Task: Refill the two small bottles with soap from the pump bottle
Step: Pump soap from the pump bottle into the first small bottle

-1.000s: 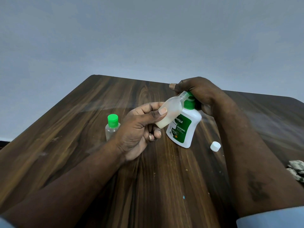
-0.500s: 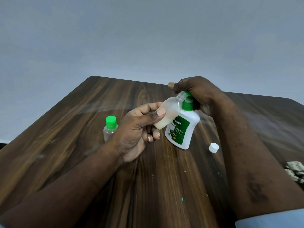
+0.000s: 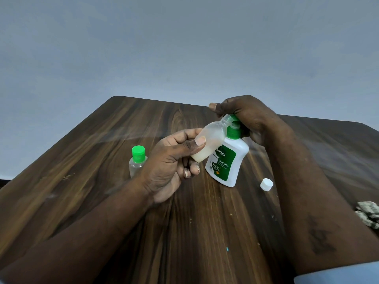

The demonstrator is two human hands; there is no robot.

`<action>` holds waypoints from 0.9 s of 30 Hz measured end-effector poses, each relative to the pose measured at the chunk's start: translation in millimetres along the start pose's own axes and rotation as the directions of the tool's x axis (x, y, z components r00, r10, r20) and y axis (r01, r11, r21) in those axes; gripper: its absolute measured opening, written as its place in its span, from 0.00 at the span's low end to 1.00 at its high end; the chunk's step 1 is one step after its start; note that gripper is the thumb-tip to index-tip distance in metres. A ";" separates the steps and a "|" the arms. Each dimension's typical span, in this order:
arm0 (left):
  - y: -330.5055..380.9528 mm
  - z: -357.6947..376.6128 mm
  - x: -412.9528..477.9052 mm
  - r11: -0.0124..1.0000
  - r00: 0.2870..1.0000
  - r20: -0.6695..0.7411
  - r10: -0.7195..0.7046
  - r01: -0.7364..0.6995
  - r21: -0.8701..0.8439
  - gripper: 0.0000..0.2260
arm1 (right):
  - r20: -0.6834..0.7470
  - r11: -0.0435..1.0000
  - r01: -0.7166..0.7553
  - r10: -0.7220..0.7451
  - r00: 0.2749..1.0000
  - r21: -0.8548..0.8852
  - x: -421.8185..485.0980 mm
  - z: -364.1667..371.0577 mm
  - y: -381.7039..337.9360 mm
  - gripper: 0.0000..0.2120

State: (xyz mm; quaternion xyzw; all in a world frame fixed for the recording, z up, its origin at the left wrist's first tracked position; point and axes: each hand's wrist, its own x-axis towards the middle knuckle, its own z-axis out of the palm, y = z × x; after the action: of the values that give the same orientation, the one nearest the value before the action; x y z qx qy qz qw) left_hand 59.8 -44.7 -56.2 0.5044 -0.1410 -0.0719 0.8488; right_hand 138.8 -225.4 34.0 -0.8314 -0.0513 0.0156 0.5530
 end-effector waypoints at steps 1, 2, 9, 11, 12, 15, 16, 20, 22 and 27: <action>0.1 -0.1 -0.2 1.000 1.000 0.000 0.000 0.000 -0.002 0.16 | 0.003 1.000 -0.005 0.005 1.000 0.002 -0.2 0.5 0.3 0.15; -0.1 -0.5 -0.1 1.000 1.000 0.001 0.002 -0.002 -0.002 0.16 | 0.006 1.000 -0.011 0.011 1.000 0.000 0.2 0.9 0.7 0.15; -1.4 0.2 -1.3 1.000 1.000 -0.011 0.002 -0.002 0.026 0.18 | 0.014 0.999 -0.033 0.033 0.999 -0.006 -0.1 1.5 3.1 0.14; -1.5 0.5 -1.2 0.999 1.000 -0.006 0.006 -0.006 0.050 0.17 | 0.011 0.999 -0.023 0.023 1.000 -0.048 1.0 1.1 3.2 0.16; -1.4 0.4 -1.2 0.998 1.000 -0.005 0.011 -0.011 0.059 0.17 | 0.007 0.998 -0.014 0.015 1.000 -0.067 1.9 0.9 2.7 0.17; -0.2 1.3 -1.2 0.997 1.000 -0.007 0.029 -0.028 0.075 0.17 | -0.003 0.998 0.011 -0.011 1.000 -0.065 1.3 0.0 0.3 0.18; 0.0 1.6 -1.3 0.996 0.999 -0.006 0.033 -0.033 0.077 0.17 | -0.004 0.998 0.020 -0.021 1.000 -0.065 0.9 -0.3 -0.7 0.18; 0.6 2.7 -1.8 0.997 0.999 0.000 0.035 -0.035 0.075 0.17 | -0.004 0.998 0.015 -0.015 1.000 -0.067 0.0 0.5 -2.9 0.16; 0.4 2.9 -1.6 0.997 0.999 -0.008 0.035 -0.034 0.072 0.17 | -0.005 0.996 0.001 -0.002 1.000 -0.088 0.5 0.8 -2.1 0.15; -0.2 1.8 -1.4 0.996 0.999 -0.013 0.034 -0.033 0.082 0.17 | 0.001 0.998 -0.013 0.013 1.000 -0.064 -0.2 0.7 0.7 0.14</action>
State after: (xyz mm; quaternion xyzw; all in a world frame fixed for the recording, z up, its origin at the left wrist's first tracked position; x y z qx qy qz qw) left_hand 57.9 -46.0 -55.8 0.5366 -0.1464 -0.0483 0.8296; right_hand 138.6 -225.0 33.0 -0.8489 -0.0468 0.0184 0.5262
